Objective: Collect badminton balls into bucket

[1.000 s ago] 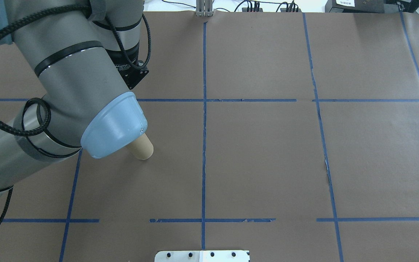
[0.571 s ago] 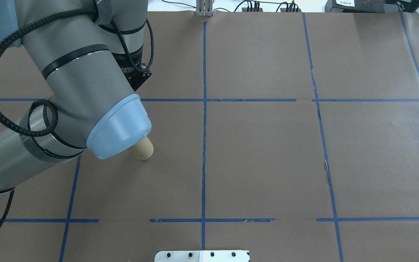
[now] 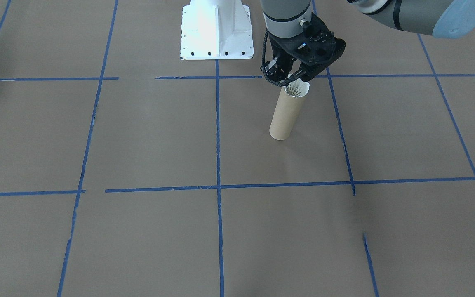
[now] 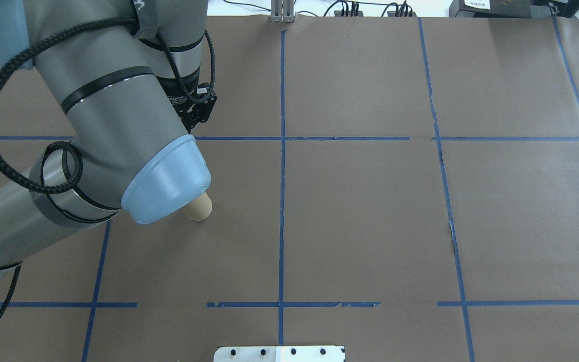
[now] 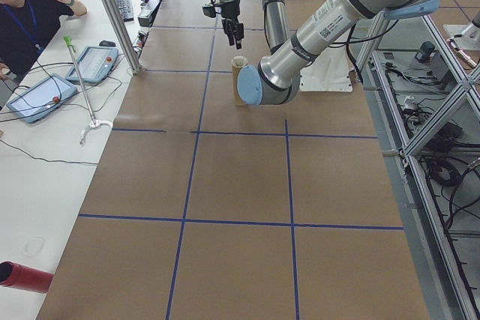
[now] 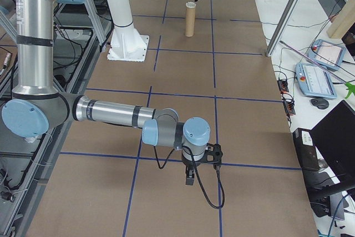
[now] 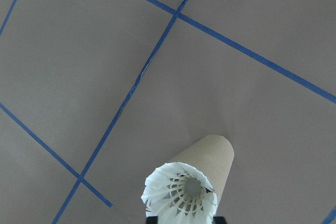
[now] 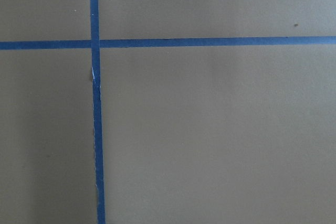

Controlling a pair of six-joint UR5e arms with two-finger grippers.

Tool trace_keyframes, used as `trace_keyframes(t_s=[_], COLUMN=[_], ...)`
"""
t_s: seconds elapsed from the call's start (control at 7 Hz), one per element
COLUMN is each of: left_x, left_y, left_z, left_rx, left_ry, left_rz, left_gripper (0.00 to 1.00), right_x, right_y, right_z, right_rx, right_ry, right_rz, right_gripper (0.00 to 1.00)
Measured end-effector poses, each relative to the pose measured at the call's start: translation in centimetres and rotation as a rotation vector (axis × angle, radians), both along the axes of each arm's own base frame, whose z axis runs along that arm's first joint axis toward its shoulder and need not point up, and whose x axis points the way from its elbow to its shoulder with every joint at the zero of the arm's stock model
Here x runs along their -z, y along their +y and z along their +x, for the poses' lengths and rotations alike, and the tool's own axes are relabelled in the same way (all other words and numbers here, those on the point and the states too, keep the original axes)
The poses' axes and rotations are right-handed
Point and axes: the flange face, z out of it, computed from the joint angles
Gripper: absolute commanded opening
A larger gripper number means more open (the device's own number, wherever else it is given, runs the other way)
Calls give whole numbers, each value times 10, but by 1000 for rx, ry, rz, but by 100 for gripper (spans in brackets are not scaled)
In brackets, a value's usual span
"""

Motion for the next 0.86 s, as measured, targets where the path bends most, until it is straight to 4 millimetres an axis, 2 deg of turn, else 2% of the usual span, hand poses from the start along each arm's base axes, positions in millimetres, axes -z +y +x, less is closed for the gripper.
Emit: trace_keyframes(t_s=[0.29, 0.43, 0.57, 0.86], left_x=[-5, -18, -32, -62], left_y=[9, 16, 9, -19], left_z=[-13, -32, -61, -134], left_rx=[-65, -108, -133, -206], left_ry=[47, 88, 124, 128], left_rz=[78, 151, 237, 400], left_gripper=[100, 100, 100, 100], right_x=[0, 0, 0, 0], right_y=[0, 0, 0, 0], right_z=[0, 0, 0, 0], right_rx=[0, 0, 0, 0], right_ry=[0, 0, 0, 0], right_rz=[0, 0, 0, 0], right_gripper=[100, 100, 100, 100])
